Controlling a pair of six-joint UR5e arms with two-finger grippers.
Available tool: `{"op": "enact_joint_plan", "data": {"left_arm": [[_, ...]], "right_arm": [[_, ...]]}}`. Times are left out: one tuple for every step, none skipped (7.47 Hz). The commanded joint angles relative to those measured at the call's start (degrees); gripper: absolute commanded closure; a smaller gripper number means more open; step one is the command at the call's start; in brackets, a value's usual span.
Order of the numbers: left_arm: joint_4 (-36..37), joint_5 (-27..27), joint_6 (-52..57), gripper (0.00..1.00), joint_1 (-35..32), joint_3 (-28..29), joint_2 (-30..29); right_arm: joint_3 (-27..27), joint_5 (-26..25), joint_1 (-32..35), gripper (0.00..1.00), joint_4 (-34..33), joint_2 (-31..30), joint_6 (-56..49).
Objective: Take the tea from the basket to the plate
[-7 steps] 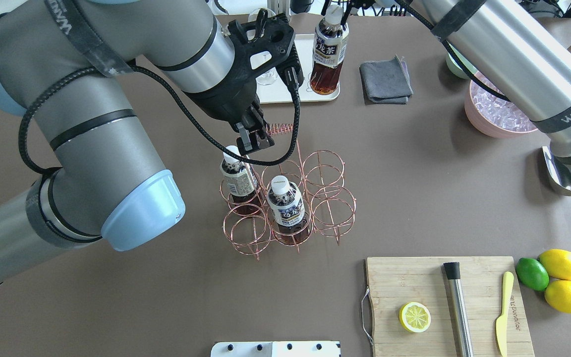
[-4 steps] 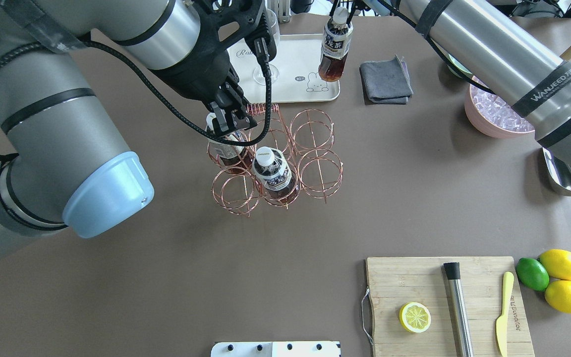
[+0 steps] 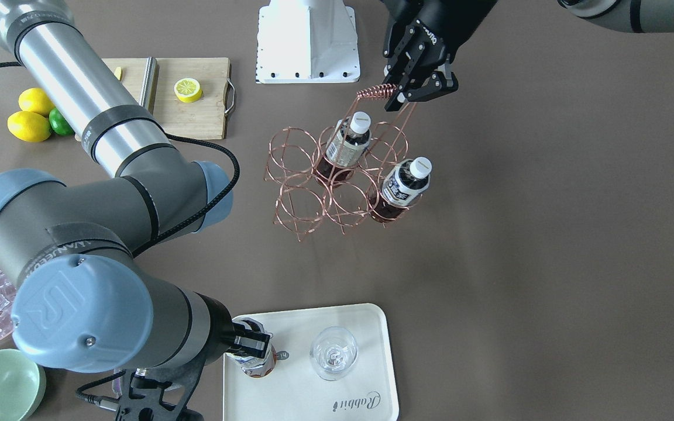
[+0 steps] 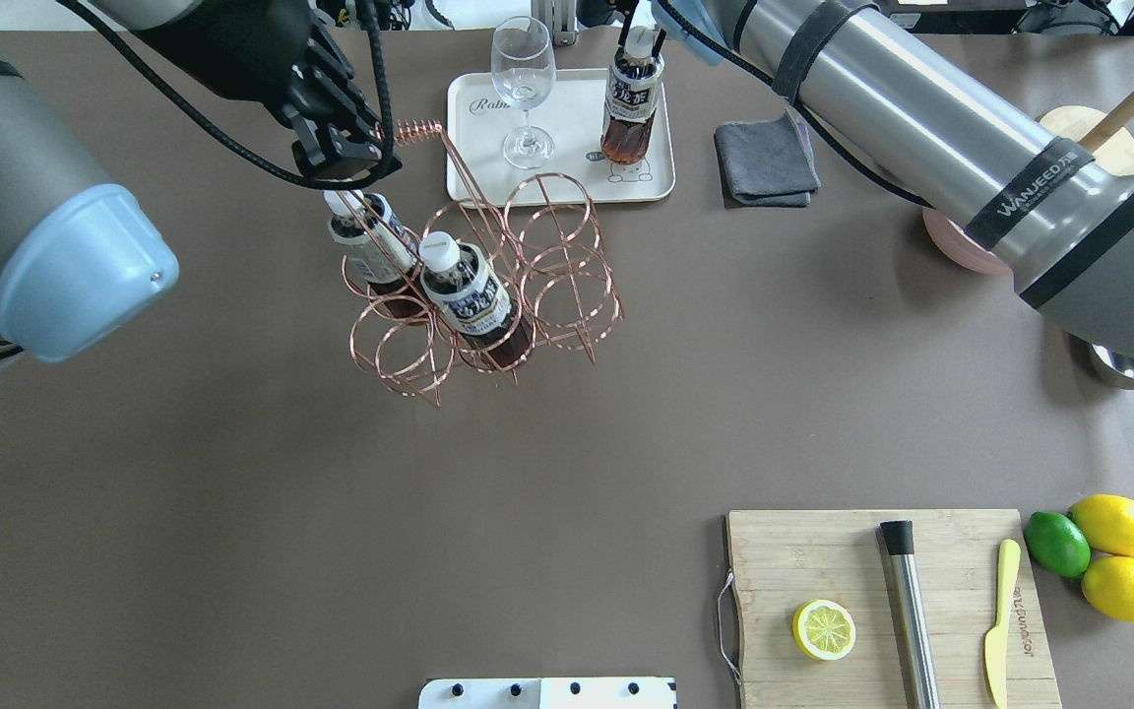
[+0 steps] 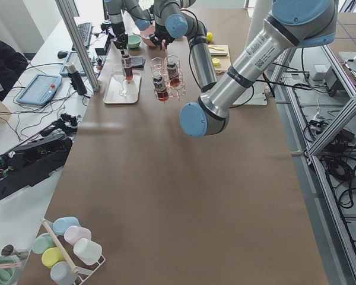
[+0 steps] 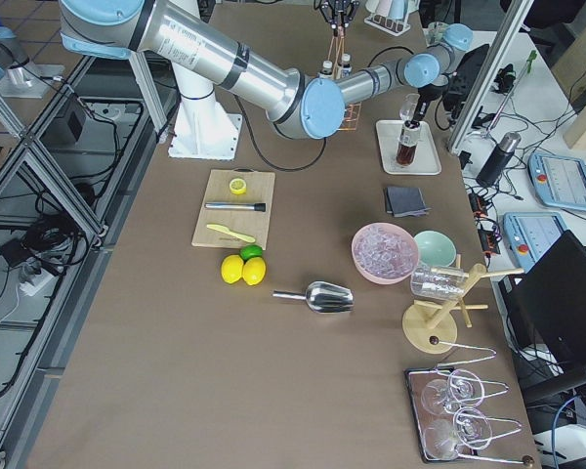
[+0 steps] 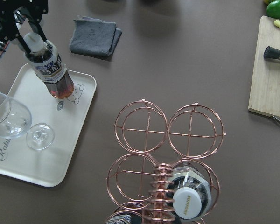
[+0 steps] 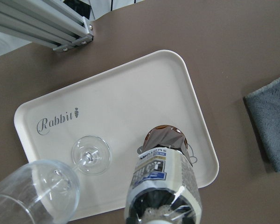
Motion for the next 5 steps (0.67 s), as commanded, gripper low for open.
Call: {"op": "enact_joint_plan", "data": {"left_arm": [[0.0,-1.4,2.3,1.00,-5.8,-1.0,4.3],[0.1,-1.5,5.8,1.00,-6.6,-0.6,5.8],[0.1,-1.4,9.2,1.00,-8.5,-0.5,8.0],[0.1,-1.5,12.6,1.00,-11.3,-0.5,10.7],[0.2,-1.6,15.9,1.00,-15.2,-0.6,13.1]], "right_arm": [[-1.1,-3.0,-0.9,1.00,1.4,0.2,-4.5],[-1.1,-3.0,-0.9,1.00,1.4,0.2,-4.5],[-1.1,-3.0,-0.9,0.64,1.4,0.4,-4.5],[-1.2,-3.0,-0.9,0.01,1.1,0.7,-4.5],[-1.1,-3.0,-1.0,0.00,0.8,1.1,-4.5]]}}
